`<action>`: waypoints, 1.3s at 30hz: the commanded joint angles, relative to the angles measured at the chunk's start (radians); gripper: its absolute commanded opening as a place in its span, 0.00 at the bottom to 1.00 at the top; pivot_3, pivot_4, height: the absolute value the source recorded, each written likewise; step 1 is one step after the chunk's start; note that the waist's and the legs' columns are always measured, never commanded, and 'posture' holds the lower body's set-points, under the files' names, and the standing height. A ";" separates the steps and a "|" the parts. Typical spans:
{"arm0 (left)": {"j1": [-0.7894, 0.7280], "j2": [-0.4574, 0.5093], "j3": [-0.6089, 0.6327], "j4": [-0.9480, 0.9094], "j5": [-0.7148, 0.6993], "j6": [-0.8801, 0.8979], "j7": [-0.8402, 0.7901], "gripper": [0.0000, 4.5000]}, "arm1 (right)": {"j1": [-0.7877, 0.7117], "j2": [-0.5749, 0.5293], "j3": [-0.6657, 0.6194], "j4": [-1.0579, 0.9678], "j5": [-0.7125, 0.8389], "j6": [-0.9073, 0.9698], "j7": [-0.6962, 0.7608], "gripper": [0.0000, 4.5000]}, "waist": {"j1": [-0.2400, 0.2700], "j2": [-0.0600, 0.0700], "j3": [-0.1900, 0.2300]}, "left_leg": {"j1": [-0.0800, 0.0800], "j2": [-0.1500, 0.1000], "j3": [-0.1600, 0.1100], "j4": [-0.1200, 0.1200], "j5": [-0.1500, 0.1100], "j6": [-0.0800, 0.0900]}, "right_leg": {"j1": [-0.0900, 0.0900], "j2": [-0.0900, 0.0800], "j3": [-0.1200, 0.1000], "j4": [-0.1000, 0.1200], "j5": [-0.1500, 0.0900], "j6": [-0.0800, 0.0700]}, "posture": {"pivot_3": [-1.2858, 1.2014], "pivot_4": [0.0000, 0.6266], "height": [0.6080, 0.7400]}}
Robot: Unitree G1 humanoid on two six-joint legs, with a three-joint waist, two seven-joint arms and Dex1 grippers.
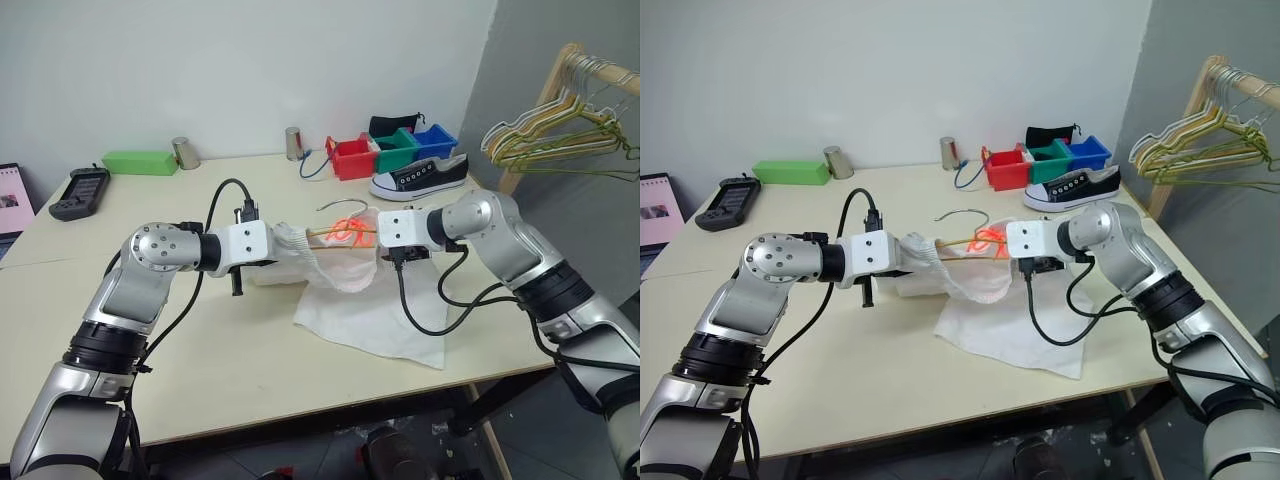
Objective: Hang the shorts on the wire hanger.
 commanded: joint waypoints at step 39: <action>-0.201 0.064 0.183 -0.146 -0.353 0.274 -0.061 1.00 | 0.297 -0.037 -0.283 -0.259 0.051 0.344 -0.059 0.00 | 0.001 0.000 0.000 | 0.000 0.000 0.000 0.001 0.000 0.000 | 0.001 0.000 0.000 0.000 0.000 0.000 | 0.40 0.00 1.00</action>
